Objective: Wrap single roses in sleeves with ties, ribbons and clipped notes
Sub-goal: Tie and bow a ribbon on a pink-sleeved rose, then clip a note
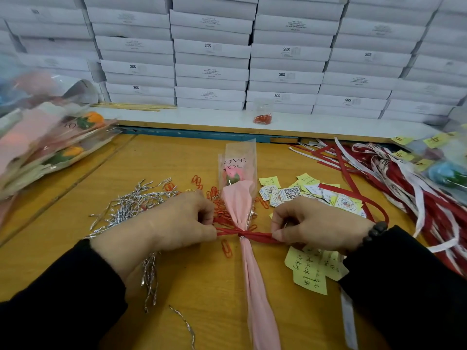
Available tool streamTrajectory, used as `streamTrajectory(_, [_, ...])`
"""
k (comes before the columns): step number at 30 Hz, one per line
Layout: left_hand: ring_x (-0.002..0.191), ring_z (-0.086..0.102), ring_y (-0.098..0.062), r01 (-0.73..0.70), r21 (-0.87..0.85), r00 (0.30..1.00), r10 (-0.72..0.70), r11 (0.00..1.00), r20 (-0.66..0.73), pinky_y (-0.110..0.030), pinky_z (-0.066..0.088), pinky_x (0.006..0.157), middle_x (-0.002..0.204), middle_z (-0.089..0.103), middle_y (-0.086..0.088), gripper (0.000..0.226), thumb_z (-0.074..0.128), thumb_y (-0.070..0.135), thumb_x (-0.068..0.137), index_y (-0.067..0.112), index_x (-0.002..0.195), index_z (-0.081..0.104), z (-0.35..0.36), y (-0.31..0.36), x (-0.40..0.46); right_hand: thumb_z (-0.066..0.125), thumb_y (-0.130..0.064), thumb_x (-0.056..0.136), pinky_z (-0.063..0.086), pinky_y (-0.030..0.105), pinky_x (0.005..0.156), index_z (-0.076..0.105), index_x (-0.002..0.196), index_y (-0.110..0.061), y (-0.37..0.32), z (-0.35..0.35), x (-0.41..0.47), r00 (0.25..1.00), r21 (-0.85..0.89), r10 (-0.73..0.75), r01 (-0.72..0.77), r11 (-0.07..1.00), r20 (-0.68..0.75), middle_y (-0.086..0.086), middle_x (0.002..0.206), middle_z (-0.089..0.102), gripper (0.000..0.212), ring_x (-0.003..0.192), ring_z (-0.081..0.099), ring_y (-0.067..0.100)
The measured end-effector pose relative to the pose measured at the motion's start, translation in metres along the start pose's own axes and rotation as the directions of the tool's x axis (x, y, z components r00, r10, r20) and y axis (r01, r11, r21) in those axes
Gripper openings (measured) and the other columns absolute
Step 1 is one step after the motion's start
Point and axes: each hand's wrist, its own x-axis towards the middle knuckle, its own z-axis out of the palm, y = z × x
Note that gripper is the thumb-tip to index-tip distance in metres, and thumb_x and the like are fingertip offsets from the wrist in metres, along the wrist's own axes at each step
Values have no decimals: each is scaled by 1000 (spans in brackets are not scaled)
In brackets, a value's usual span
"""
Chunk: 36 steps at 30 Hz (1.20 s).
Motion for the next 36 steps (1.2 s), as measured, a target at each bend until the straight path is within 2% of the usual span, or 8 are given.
streamTrajectory(9, [74,47,-13,15,29,999,-16,999,32,-27,43,71,89,48,3,17,61,20,82,17,68,52,0,-1,0,62,-14,86,41,11,51,60,71,-23,0,-1,1,1000,-14,5,-5,1000,7,-9,67,57,18,56,50,0])
streamTrajectory(12, [69,47,-13,2,-28,999,-1,1000,38,-30,45,69,87,57,-7,17,62,15,81,16,67,52,-2,-2,0,62,-20,86,43,16,48,58,78,-19,-2,3,1,995,126,0,13,992,-102,-3,71,59,8,59,55,5])
streamTrajectory(15, [57,43,-7,-11,-89,1000,14,996,28,-18,38,53,67,53,-2,23,67,16,81,18,64,51,-5,-4,-1,60,-40,84,40,20,45,54,81,-15,-5,11,5,973,170,36,4,985,-230,-1,69,62,26,52,53,6])
streamTrajectory(18, [60,44,-11,16,-224,1000,-16,974,0,-21,37,55,68,52,-1,23,68,32,81,15,74,54,-7,-6,1,58,-47,84,37,15,39,59,73,-13,-10,24,10,972,84,54,-35,996,-230,-3,56,59,36,38,46,2])
streamTrajectory(22, [46,46,0,28,-351,987,-81,936,-137,-14,36,46,59,56,7,33,63,46,79,12,81,60,-4,-6,5,62,-40,85,30,7,33,61,60,-13,-13,37,13,981,57,11,0,998,-191,-7,45,52,37,31,44,-1])
streamTrajectory(25, [38,44,-1,45,-350,988,-93,936,-121,-13,35,41,43,53,7,37,58,47,83,12,70,59,0,-3,6,63,-25,86,30,8,32,58,60,-9,-15,39,14,980,74,-22,37,997,-196,-5,46,46,32,31,43,0])
streamTrajectory(31, [41,42,-15,71,-337,984,-120,939,-129,-20,32,42,46,50,-4,51,51,52,85,9,59,62,3,2,10,63,-19,87,34,15,35,64,78,1,-21,38,15,969,389,9,91,917,-247,-1,42,46,22,28,40,5])
streamTrajectory(36, [39,38,-10,52,-665,980,-165,745,-108,-17,27,36,53,51,-3,21,64,29,85,12,73,67,12,3,14,64,-20,86,34,14,38,63,74,-1,-28,49,13,959,399,-96,200,895,-265,1,46,49,22,31,42,5])
